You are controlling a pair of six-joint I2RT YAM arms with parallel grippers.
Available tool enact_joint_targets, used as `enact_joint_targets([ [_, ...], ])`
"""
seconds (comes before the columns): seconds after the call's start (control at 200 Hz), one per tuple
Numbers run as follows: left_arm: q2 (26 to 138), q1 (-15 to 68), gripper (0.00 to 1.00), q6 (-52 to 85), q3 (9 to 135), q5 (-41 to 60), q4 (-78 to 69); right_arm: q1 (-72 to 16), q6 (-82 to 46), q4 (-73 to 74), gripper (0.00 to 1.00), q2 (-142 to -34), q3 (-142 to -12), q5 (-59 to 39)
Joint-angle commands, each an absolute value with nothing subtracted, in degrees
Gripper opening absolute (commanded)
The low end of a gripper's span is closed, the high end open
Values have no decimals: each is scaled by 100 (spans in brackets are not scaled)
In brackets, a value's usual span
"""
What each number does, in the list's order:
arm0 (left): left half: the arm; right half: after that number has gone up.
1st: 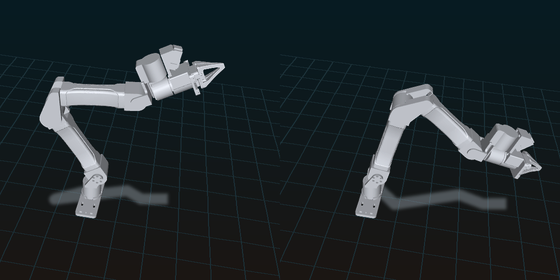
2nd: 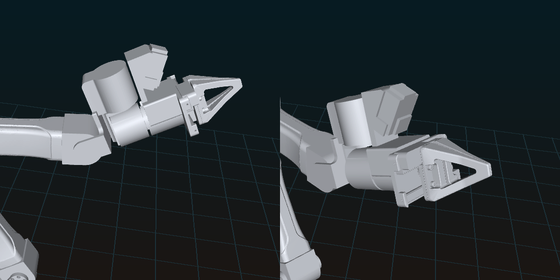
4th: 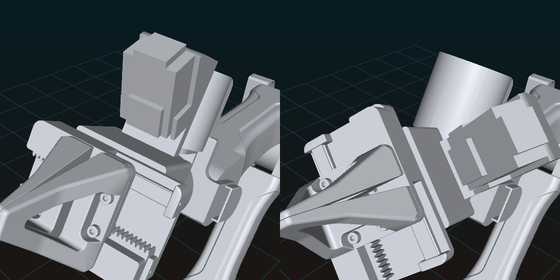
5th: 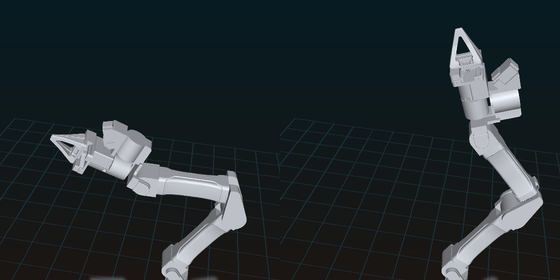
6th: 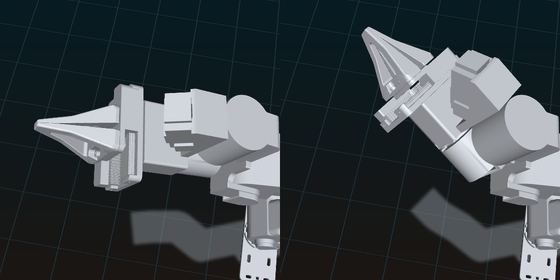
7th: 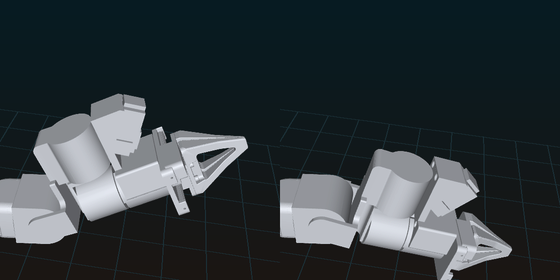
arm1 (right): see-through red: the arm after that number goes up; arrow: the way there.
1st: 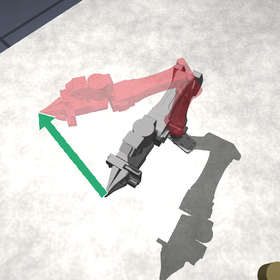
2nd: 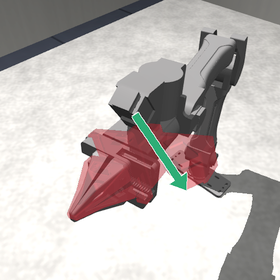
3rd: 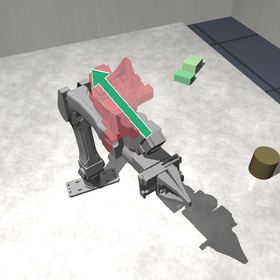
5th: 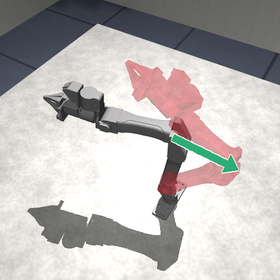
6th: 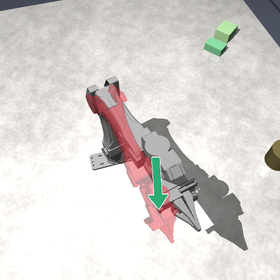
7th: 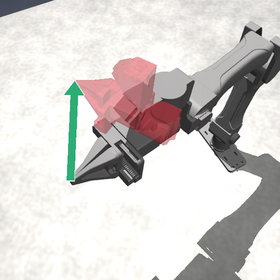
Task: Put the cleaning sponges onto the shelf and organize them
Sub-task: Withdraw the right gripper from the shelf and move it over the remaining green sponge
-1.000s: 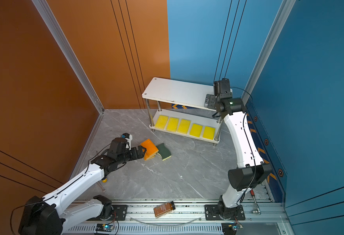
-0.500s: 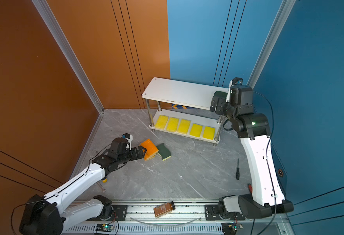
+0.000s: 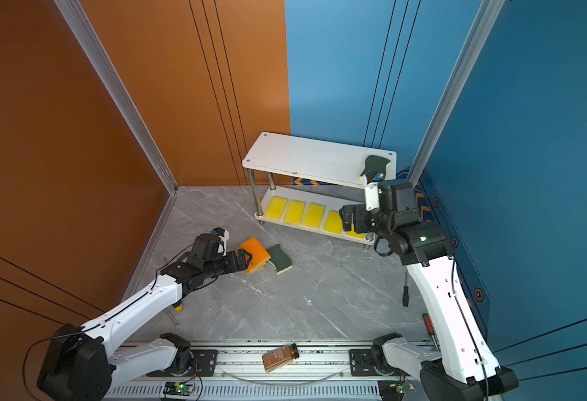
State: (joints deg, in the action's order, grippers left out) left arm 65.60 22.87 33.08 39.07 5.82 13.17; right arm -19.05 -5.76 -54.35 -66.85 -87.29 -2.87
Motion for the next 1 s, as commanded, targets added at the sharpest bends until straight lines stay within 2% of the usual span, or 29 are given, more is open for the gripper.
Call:
enact_joint_targets([
  [0.0,6535,2215,98,3357,4063,747,1247,-2388,-218,-5191,100,-6551,-8241,-336],
  [0.265,6464,2145,98,3366,4026,830,1292,-3417,-60,-4721,100,-6776,-7232,51],
  [0.491,6426,2049,98,3432,3958,942,1251,-3940,-52,-4060,100,-7220,-6692,4],
  [0.996,6135,1847,98,3557,3716,1069,1289,-4604,-196,-2895,100,-8938,-6742,-19],
])
